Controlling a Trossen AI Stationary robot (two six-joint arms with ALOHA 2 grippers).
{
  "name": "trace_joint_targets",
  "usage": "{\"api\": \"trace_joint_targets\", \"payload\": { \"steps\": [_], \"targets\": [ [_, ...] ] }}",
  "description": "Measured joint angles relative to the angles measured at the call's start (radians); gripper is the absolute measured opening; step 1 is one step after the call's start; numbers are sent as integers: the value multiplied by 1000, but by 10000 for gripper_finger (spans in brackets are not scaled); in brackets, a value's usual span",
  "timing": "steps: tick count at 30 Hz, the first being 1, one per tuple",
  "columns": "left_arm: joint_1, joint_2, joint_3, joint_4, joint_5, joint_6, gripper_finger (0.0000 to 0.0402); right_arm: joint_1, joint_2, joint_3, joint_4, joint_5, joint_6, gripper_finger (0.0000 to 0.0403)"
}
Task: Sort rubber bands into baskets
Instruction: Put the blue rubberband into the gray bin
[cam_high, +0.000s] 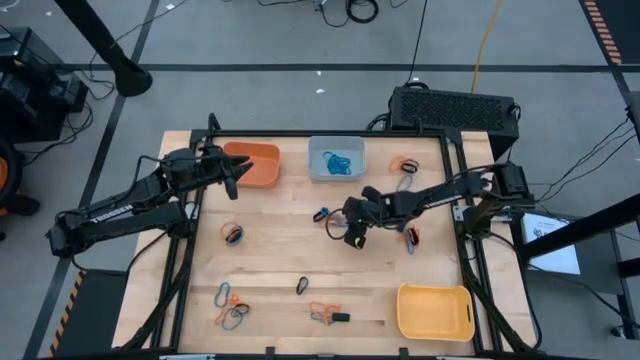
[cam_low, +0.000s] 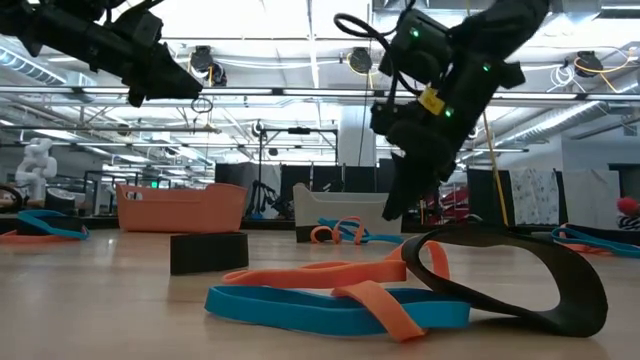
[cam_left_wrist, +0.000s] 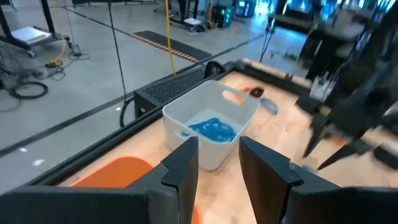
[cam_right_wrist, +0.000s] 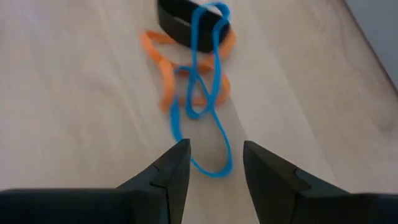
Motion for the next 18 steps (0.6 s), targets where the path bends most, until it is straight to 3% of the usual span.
{"api": "trace_joint_targets", "payload": {
  "steps": [5, 11, 18],
  "targets": [
    [0, 5, 1, -29, 58, -160, 123, -1, 0, -47, 63, 8, 2, 141],
    [-31, 39, -56, 83, 279, -158, 123, 0, 14, -54, 92, 8, 18, 141],
    [-73, 119, -95, 102, 345, -158, 123, 2, 119, -44, 166, 11, 21, 140]
  ]
}}
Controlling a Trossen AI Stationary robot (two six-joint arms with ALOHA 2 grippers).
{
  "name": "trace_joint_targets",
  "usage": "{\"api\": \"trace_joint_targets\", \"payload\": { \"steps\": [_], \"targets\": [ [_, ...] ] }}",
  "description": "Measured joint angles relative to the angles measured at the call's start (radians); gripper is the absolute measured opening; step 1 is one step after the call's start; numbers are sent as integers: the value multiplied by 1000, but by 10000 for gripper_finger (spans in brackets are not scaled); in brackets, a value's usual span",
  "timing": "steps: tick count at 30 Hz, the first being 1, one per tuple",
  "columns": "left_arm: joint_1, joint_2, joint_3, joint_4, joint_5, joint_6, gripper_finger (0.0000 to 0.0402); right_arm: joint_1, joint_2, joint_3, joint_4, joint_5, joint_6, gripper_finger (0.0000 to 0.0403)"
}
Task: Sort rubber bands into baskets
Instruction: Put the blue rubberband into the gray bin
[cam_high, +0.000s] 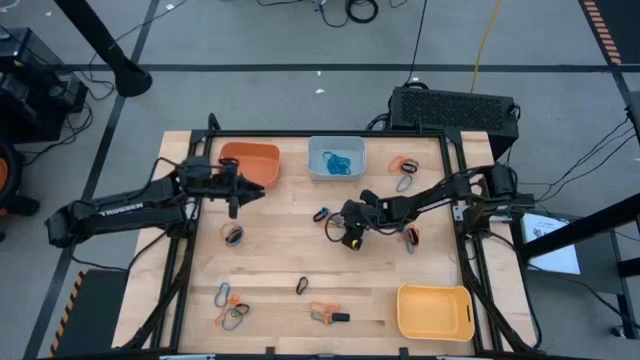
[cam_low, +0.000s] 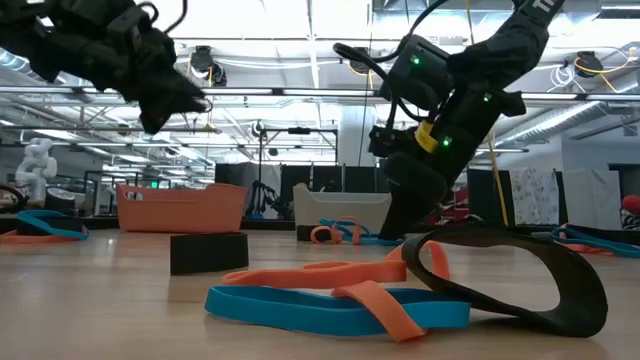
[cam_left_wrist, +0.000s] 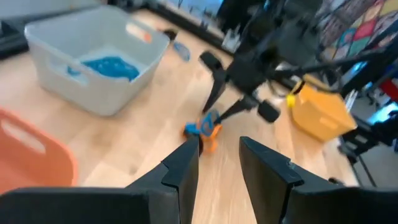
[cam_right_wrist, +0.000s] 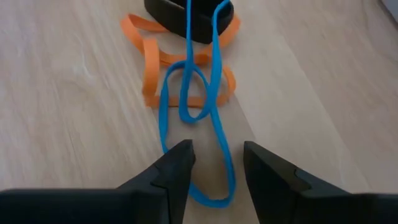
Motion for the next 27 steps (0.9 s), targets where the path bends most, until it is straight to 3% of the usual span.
{"api": "trace_joint_targets", "payload": {
  "steps": [4, 10, 14, 21, 27],
  "targets": [
    [-11, 42, 0, -19, -1, 58, 123, -1, 10, 26, -60, -25, 42, 113],
    [-48, 87, 0, -100, -3, 131, 123, 4, -23, 88, -228, -60, 66, 11],
    [-52, 91, 0, -92, -26, 134, 123, 11, -28, 195, -354, -40, 90, 5],
    [-52, 91, 0, -88, -32, 135, 123, 61, -31, 418, -604, 136, 86, 1],
    [-52, 91, 0, -88, -32, 135, 123, 81, -32, 562, -717, 262, 37, 1]
  ]
}}
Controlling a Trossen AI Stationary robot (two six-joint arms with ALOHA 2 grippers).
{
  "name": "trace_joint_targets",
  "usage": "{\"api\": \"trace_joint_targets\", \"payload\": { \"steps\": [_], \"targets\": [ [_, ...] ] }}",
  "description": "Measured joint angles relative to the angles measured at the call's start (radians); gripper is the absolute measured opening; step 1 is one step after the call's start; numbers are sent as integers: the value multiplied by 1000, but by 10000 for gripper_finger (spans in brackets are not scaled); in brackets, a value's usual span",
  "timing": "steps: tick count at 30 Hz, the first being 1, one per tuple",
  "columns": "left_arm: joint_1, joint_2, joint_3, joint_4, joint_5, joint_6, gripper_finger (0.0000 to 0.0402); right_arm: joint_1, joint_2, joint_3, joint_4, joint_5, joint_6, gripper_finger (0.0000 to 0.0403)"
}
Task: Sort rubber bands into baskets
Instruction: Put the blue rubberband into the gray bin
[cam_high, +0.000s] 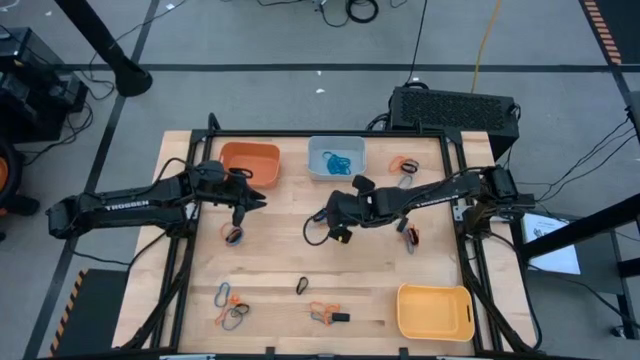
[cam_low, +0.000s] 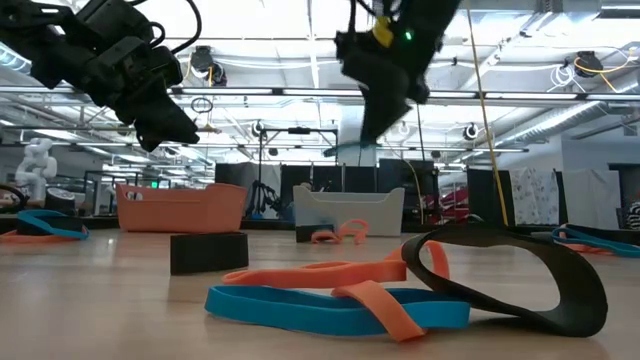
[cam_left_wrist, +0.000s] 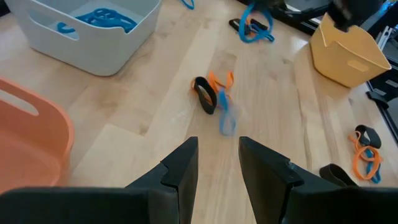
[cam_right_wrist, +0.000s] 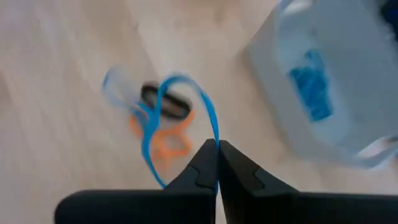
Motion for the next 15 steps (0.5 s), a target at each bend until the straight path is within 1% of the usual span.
{"api": "trace_joint_targets", "payload": {
  "steps": [4, 8, 15],
  "targets": [
    [0, 0, 0, 0, 0, -1, 123, -7, 0, 56, -43, 77, -57, 0],
    [0, 0, 0, 0, 0, 0, 123, -49, -2, 81, -38, 150, -115, 0],
    [0, 0, 0, -2, -9, -7, 123, -201, 5, 83, -28, 148, -145, 0]
  ]
}}
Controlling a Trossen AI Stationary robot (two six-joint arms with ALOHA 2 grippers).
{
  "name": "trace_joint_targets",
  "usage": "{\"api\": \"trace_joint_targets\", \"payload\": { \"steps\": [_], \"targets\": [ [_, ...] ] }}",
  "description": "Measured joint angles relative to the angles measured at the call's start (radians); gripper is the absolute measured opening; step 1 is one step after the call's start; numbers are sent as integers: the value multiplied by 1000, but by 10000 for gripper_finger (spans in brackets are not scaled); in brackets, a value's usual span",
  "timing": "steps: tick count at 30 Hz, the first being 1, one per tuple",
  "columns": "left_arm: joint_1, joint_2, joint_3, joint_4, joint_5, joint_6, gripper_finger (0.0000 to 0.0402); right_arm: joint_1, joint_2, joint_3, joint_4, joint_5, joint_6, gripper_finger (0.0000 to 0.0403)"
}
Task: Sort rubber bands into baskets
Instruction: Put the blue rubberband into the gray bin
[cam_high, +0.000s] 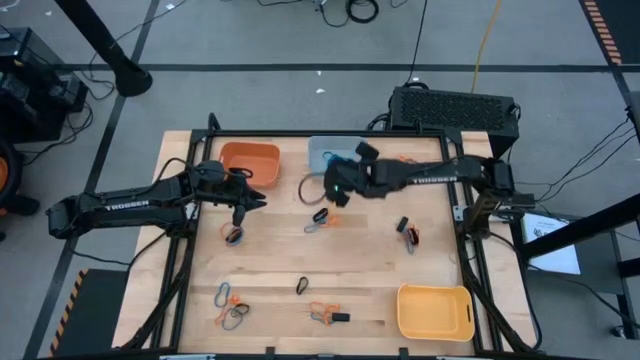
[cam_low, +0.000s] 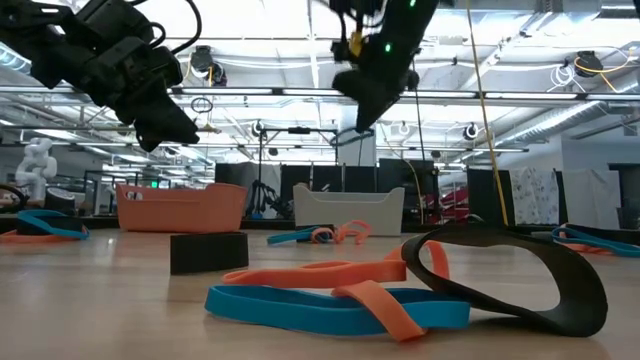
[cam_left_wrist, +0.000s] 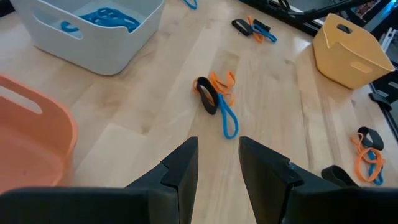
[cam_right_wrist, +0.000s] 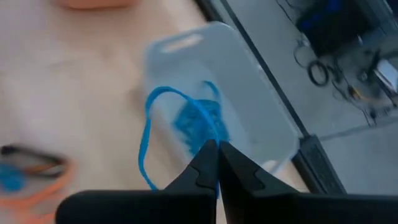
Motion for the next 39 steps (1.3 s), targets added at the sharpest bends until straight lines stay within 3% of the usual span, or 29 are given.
{"api": "trace_joint_targets", "payload": {
  "steps": [3, 8, 13, 39],
  "targets": [
    [0, 0, 0, -3, 5, 33, 123, -60, 3, 0, 2, -10, -5, 0],
    [-3, 0, 0, -88, 47, 94, 123, -127, 2, 0, 61, -120, -31, 1],
    [-17, 1, 0, -134, -10, 105, 123, -169, 3, 0, 116, -180, -74, 3],
    [-72, 0, 3, -72, -11, 79, 123, -255, 72, 0, 168, -214, -160, 4]
  ]
}}
